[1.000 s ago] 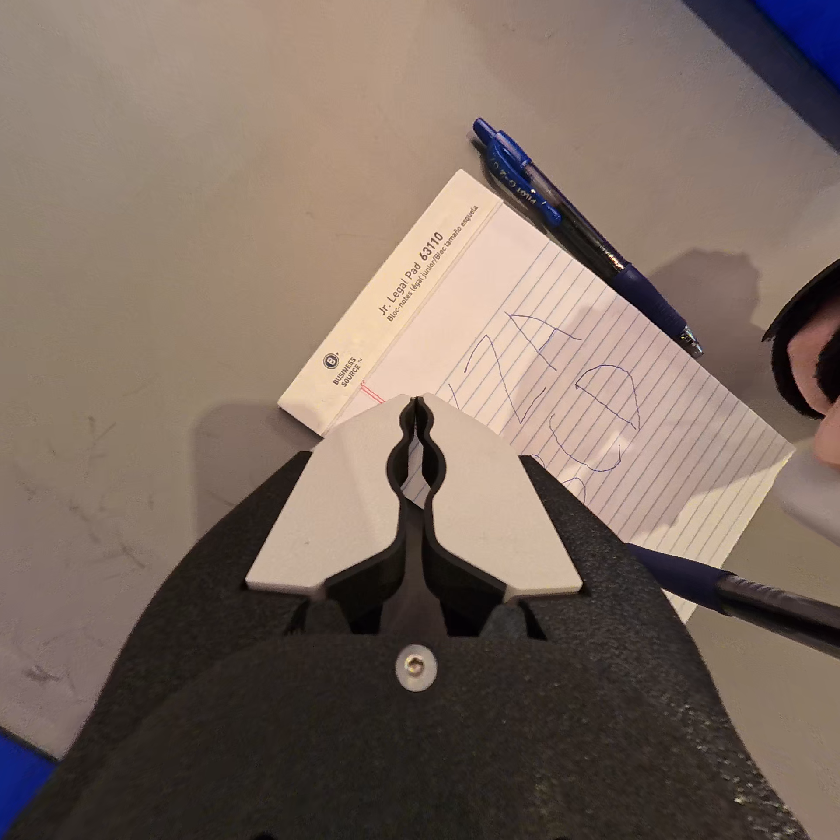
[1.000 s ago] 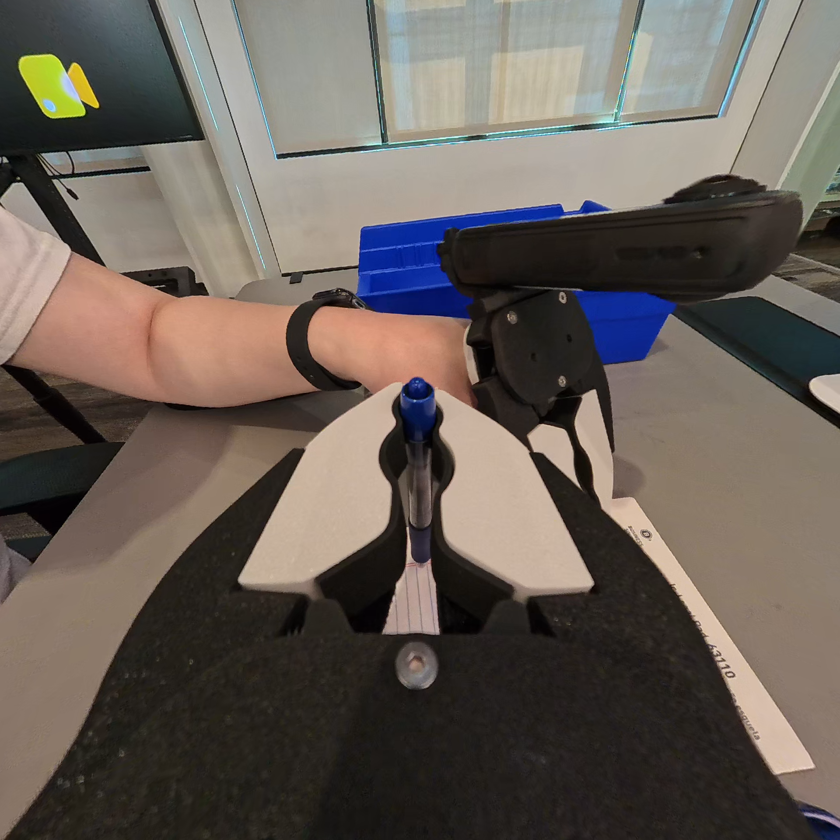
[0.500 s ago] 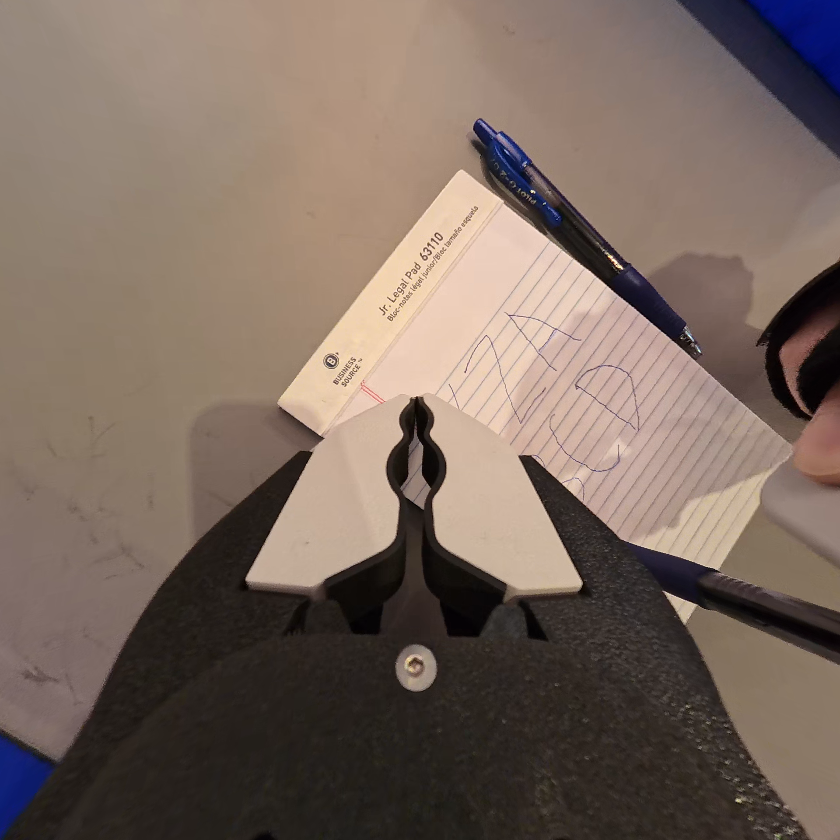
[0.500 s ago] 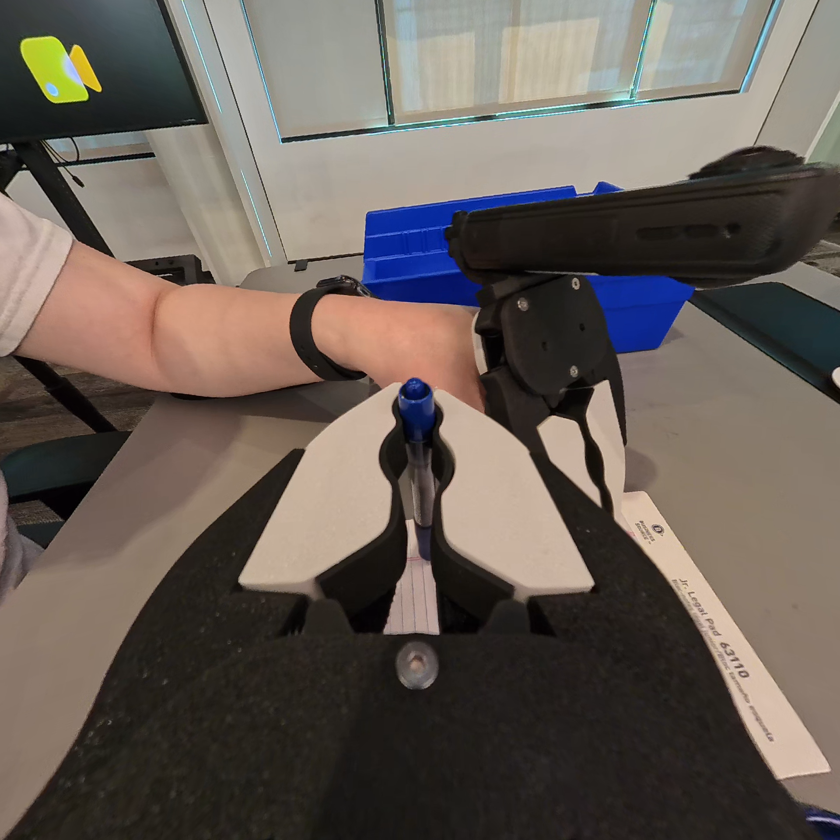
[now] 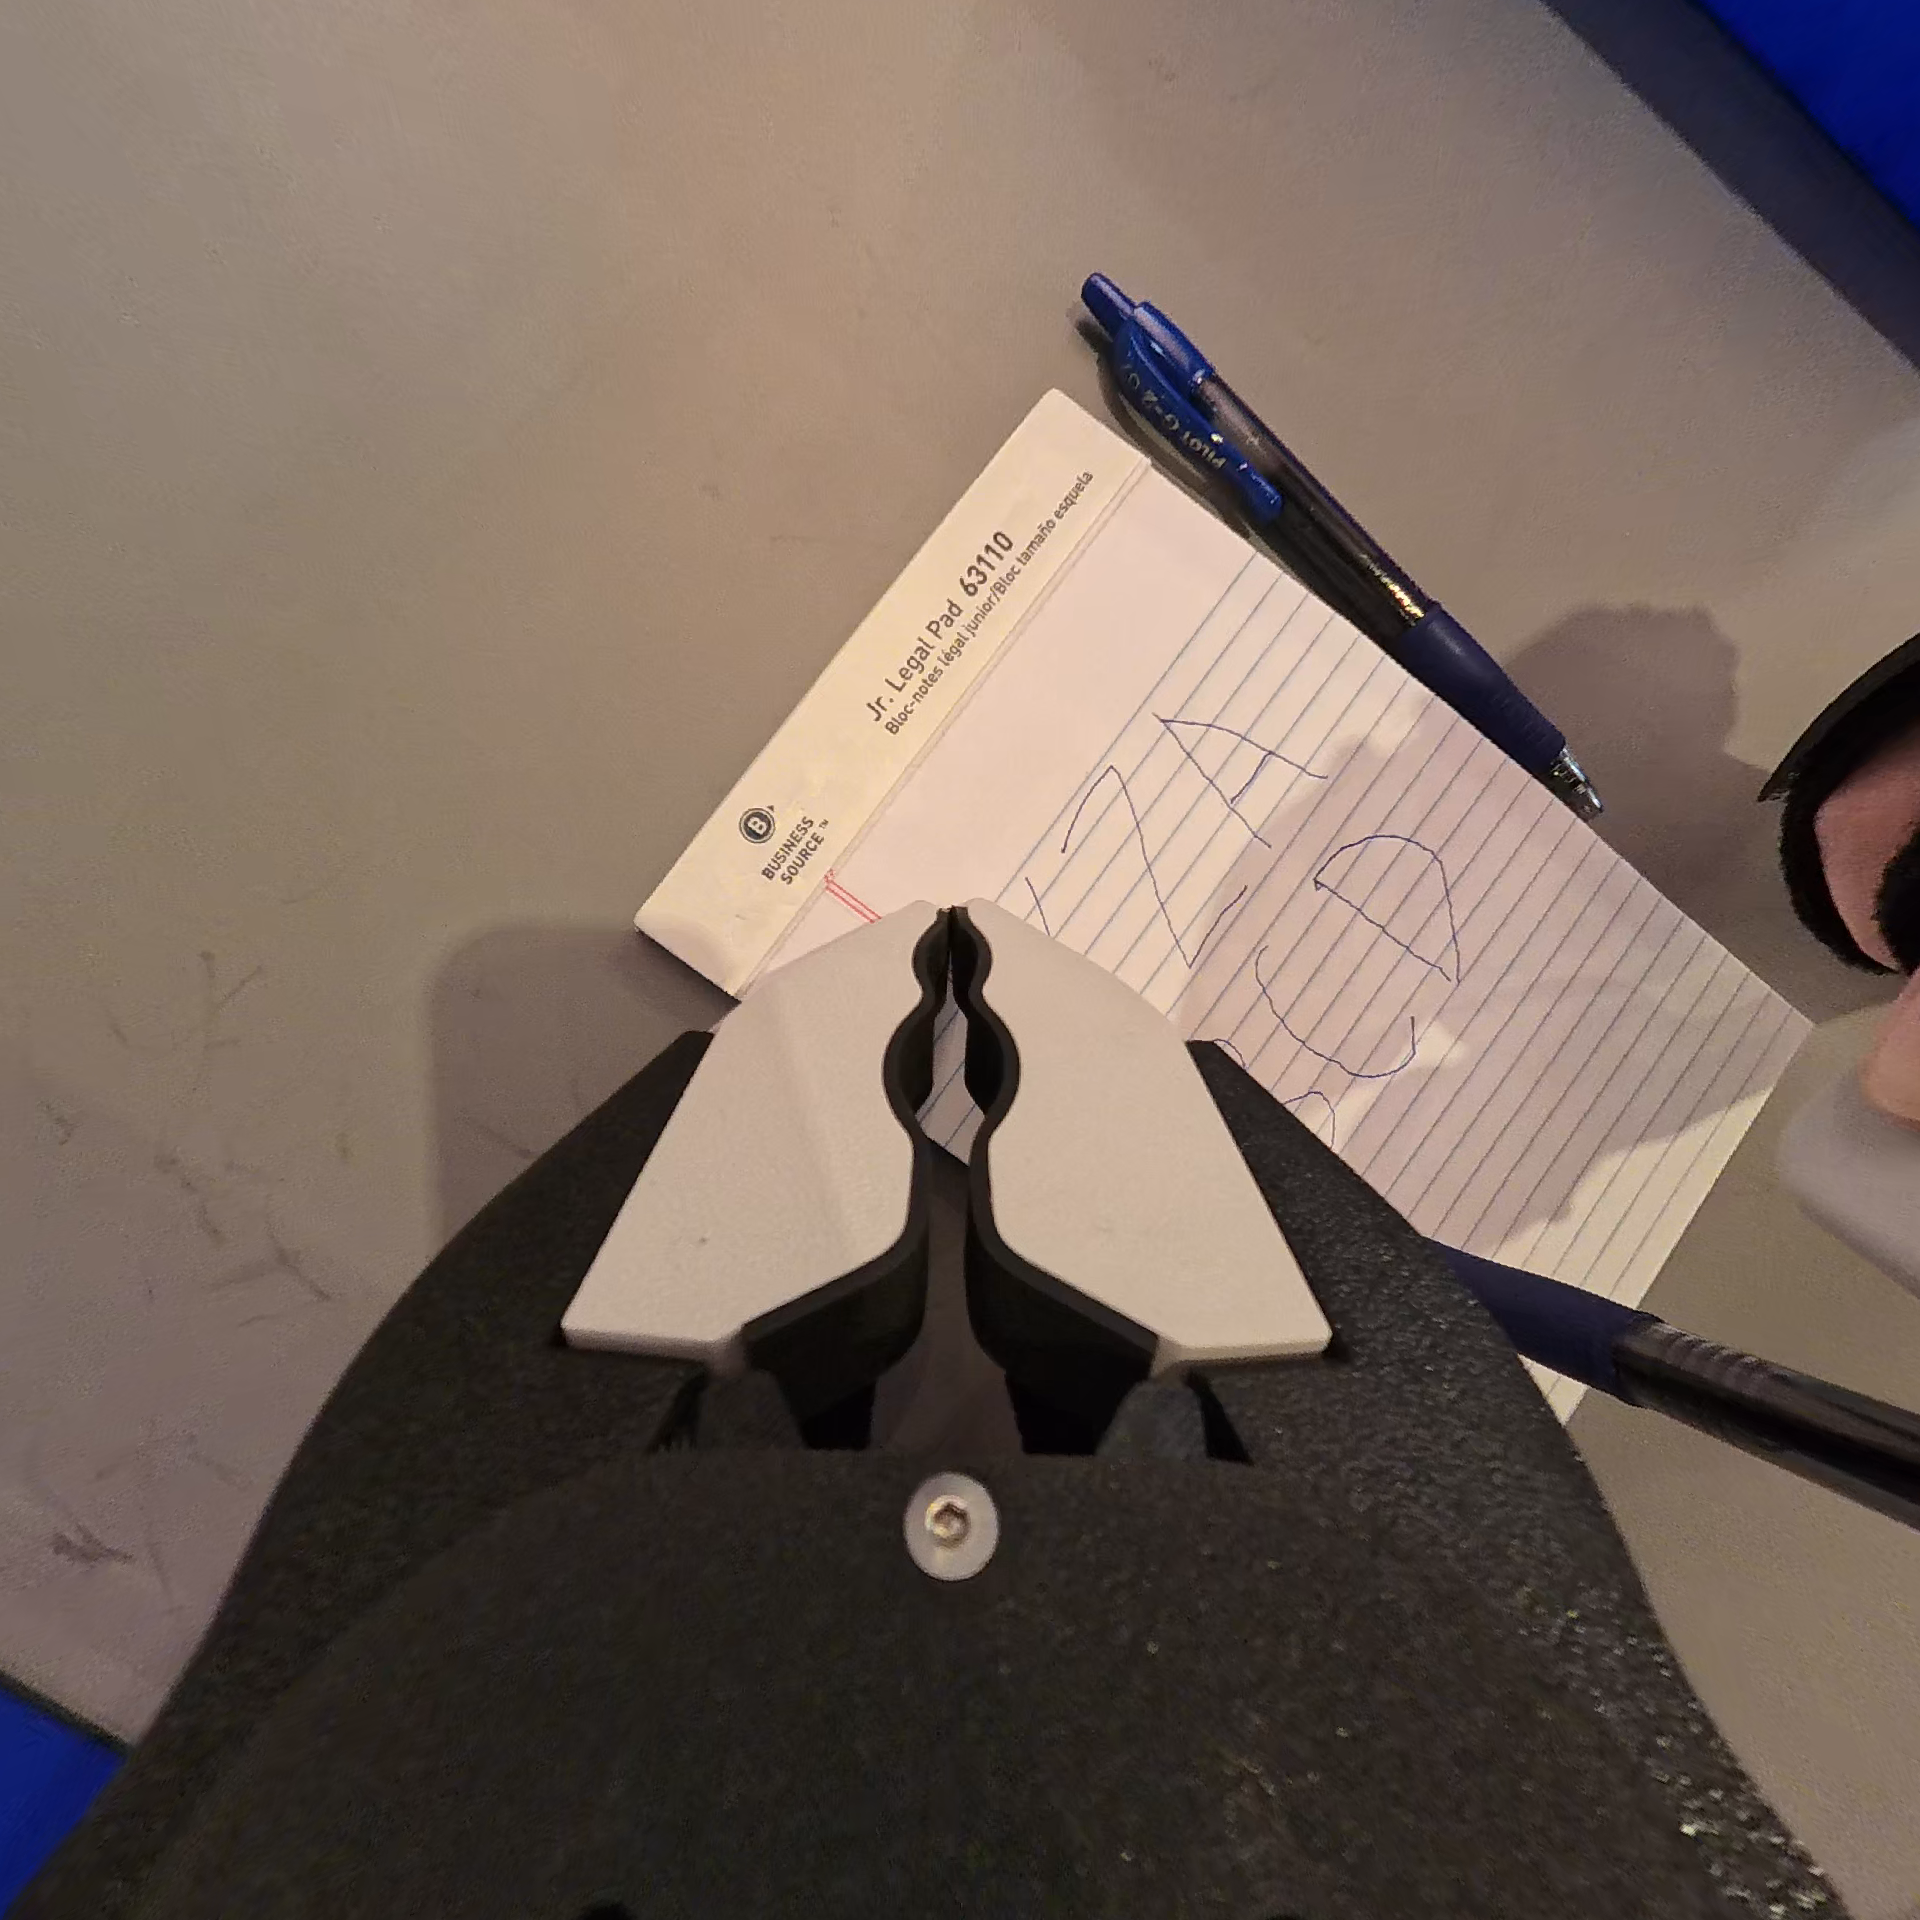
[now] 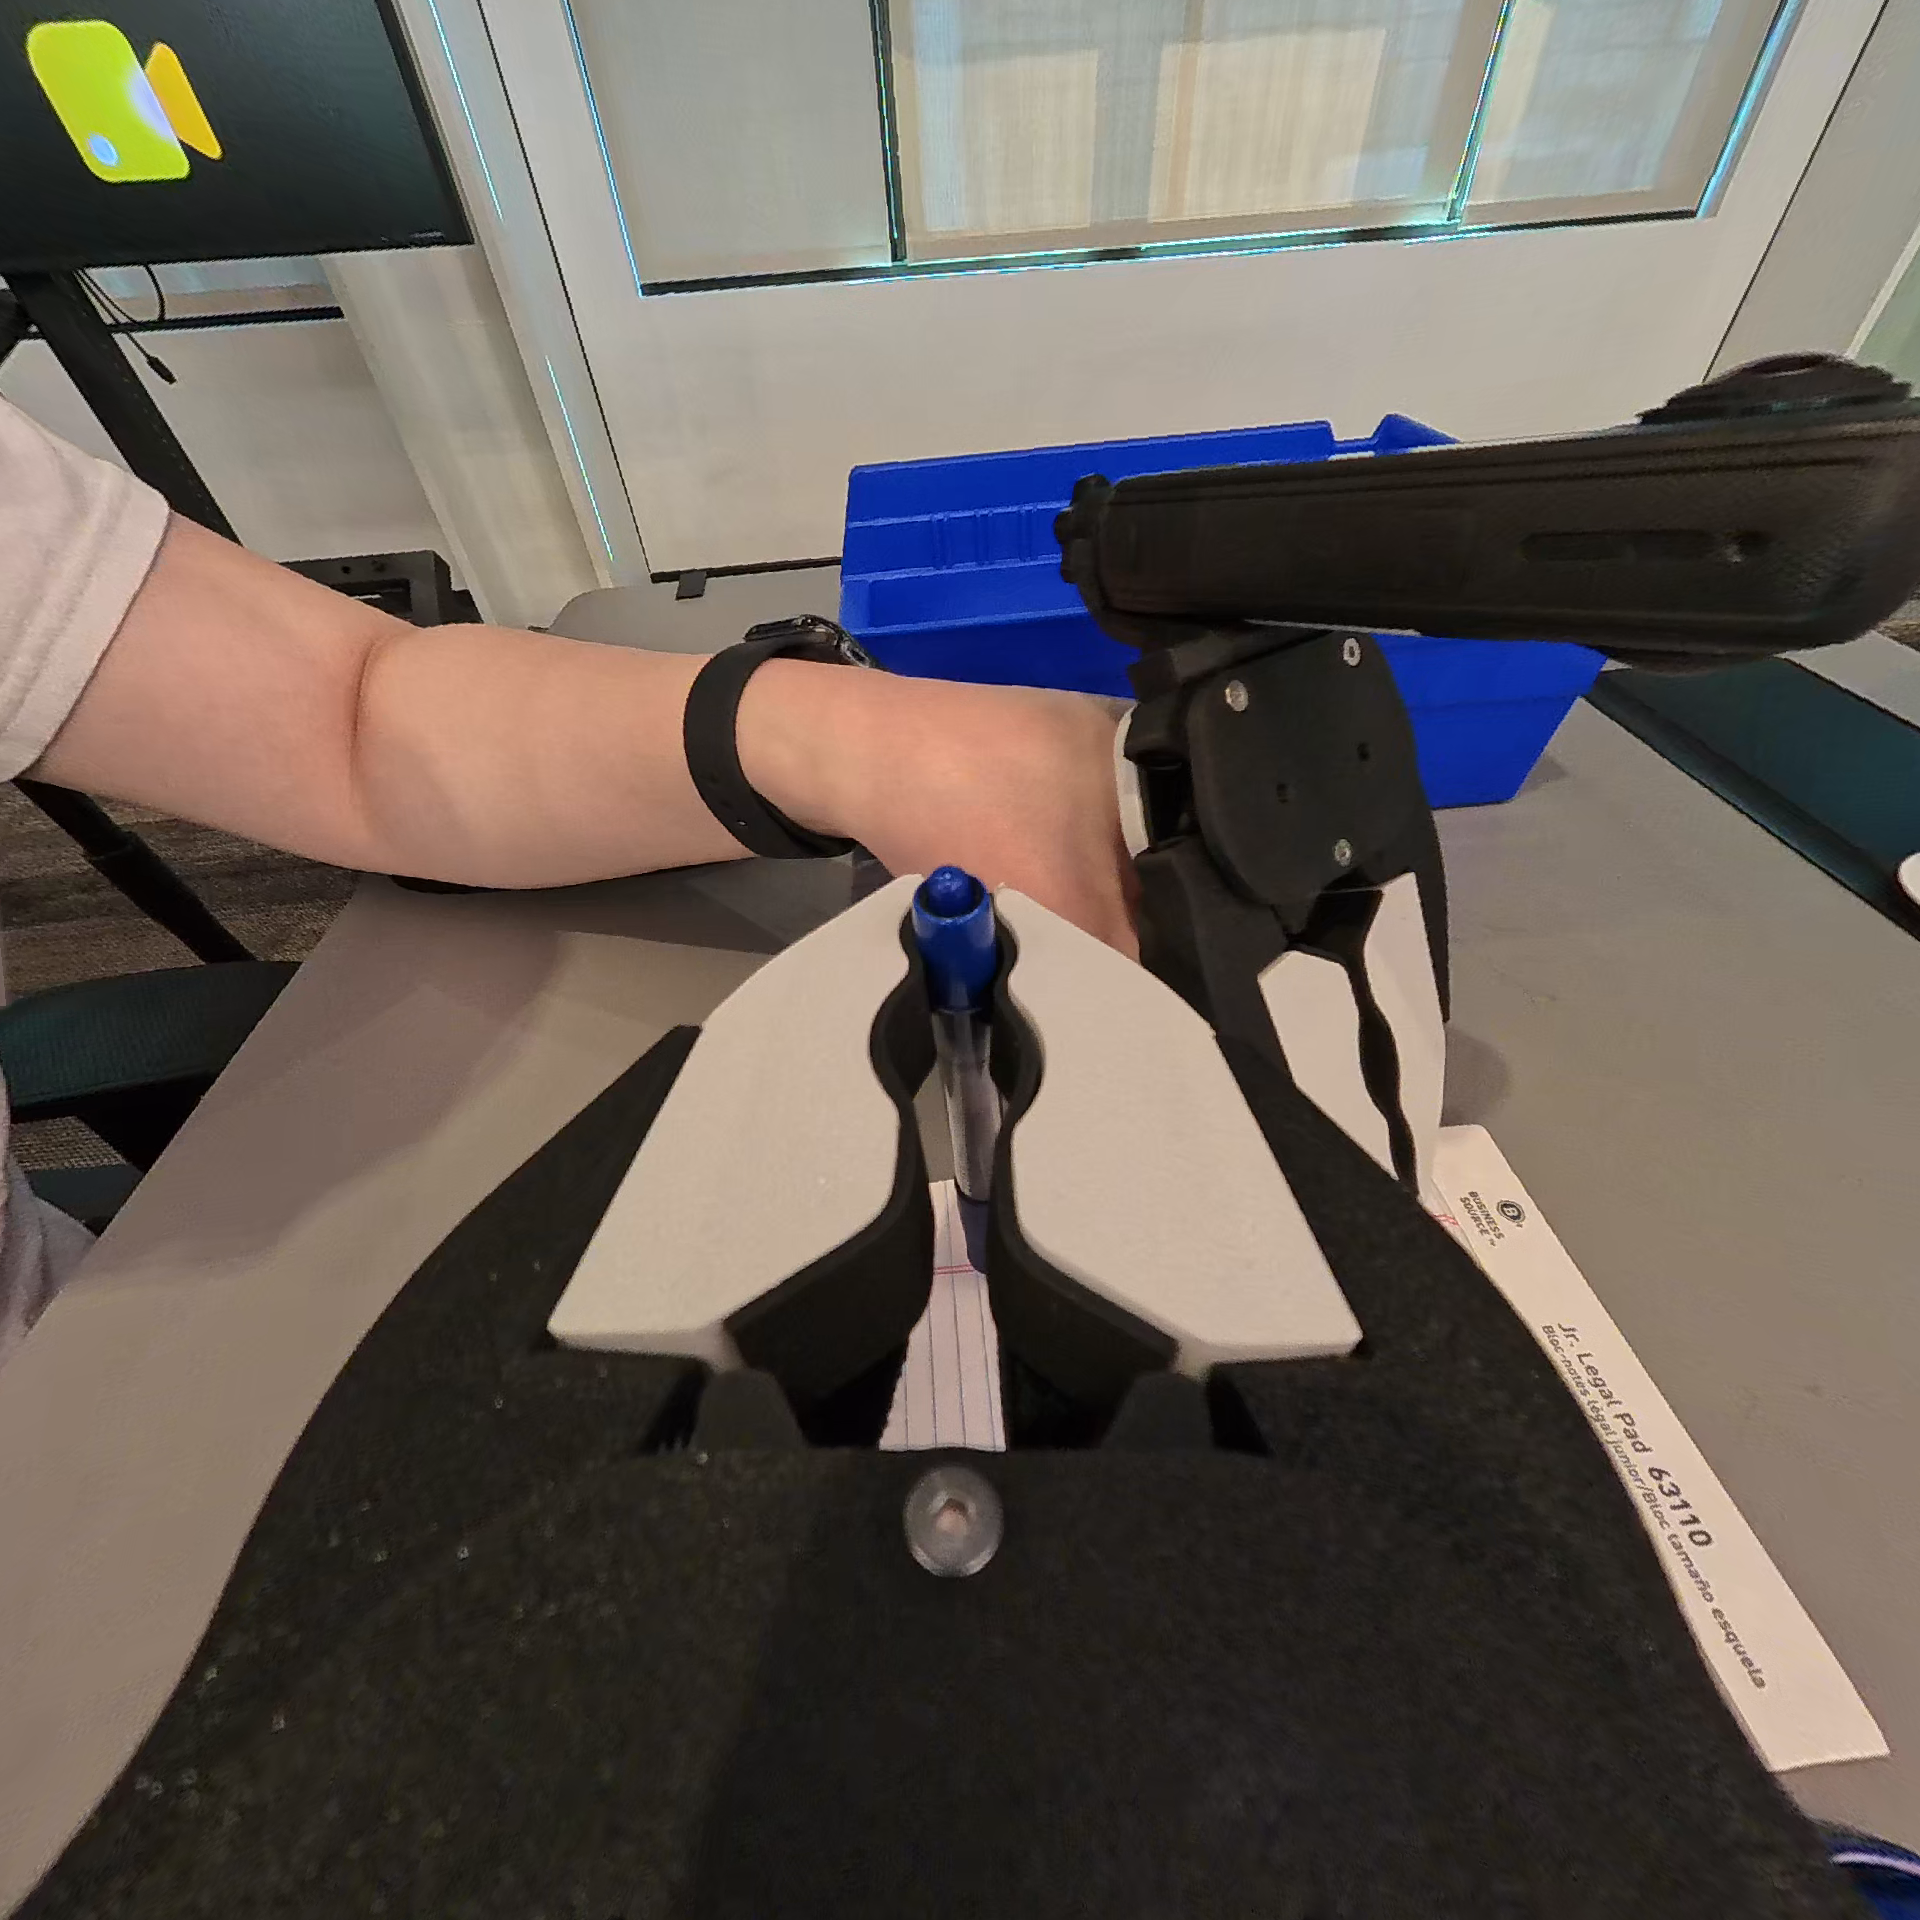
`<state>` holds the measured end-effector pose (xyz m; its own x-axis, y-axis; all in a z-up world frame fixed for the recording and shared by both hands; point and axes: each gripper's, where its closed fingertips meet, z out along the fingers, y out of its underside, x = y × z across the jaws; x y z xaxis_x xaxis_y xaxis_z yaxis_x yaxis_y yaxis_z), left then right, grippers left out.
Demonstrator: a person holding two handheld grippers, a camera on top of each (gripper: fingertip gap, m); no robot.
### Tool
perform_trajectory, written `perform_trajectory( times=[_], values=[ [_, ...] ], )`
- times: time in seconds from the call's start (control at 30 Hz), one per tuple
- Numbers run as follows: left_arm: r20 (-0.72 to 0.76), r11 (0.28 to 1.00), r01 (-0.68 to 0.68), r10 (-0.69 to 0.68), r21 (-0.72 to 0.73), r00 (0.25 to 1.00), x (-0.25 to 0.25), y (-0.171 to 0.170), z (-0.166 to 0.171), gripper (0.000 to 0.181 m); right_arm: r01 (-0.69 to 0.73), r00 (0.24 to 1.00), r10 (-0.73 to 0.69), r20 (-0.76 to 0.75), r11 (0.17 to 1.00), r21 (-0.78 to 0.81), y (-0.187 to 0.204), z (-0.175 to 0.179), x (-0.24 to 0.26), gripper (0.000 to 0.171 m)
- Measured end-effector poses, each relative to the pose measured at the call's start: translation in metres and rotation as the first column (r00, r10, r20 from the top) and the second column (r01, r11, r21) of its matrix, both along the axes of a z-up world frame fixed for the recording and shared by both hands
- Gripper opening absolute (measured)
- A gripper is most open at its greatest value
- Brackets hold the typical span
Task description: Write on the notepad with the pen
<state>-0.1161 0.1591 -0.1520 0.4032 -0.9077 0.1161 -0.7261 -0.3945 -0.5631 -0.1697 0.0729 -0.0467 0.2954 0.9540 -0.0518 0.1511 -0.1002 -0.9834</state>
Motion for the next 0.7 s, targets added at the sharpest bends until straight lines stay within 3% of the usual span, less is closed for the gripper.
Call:
perform_trajectory(
  times=[0.7],
  values=[
    [0.007,1.0,-0.002,0.002,-0.01,1.0,0.0002,0.0001,0.0,0.0,-0.021,0.999,0.02,0.033,1.0,0.02,-0.008,-0.0012,-0.0049,0.005]
  ],
)
